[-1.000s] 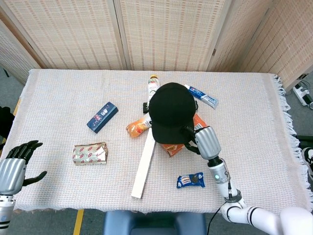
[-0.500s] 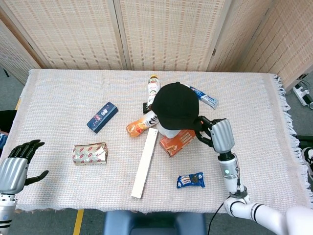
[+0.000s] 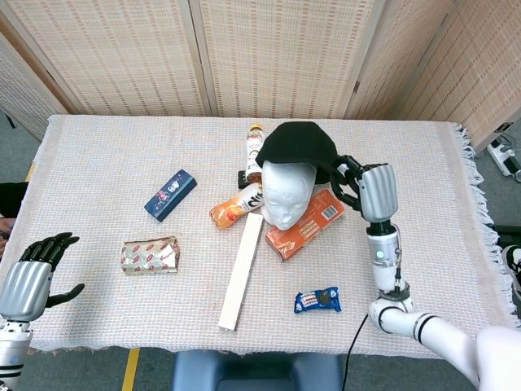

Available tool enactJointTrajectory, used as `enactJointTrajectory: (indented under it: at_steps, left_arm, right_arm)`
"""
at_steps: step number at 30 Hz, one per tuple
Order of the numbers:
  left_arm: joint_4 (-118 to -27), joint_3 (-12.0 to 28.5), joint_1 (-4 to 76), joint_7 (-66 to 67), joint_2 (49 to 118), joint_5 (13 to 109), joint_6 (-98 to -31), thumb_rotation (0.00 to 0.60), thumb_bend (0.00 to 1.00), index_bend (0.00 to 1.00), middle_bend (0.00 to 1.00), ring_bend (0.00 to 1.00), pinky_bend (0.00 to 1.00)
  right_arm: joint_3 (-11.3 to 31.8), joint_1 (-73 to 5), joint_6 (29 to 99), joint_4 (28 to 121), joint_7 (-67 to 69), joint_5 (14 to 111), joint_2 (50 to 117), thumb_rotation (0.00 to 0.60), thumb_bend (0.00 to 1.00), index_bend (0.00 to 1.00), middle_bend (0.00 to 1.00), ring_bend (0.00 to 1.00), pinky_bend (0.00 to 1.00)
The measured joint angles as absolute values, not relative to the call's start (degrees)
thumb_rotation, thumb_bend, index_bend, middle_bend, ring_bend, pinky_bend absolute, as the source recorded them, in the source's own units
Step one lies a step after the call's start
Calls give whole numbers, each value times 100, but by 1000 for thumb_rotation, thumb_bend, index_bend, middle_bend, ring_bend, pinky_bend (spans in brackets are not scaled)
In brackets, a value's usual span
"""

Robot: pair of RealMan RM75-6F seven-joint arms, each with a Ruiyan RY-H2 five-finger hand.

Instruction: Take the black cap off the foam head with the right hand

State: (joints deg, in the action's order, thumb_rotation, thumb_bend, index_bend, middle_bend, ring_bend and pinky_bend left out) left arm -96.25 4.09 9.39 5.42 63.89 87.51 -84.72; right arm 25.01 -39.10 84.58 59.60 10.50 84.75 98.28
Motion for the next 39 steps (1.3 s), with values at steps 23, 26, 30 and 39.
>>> enactJointTrajectory:
  at_steps: [23,26,30,39]
  left_arm:
    - [-9661,367,1019,590,6464,8830,-8395,600,162,244,215,214,251]
    - [-9662,341,1013,583,6462,8863,-8400,600,162,244,215,214,251]
    - [-9657,330,978,543,6453,8864,-8449,600,162,244,215,214,251]
    - [-9663,299,980,525,6457,8895,-8430,600,162,242,215,214,249]
  right_arm:
    - [2011,-3461,8335,5849,1029,8444,8321,600,993,788,1000,1000,1000]
    - [1737,-3168,8481,6009,1032,8561,8121,600,994,788,1000,1000,1000]
    - [1387,-2781,8630,6281,1124,8663,7983,600,993,788,1000,1000,1000]
    - [756,-2337,8806,6442,1088,9018,8008,600,993,775,1000,1000,1000]
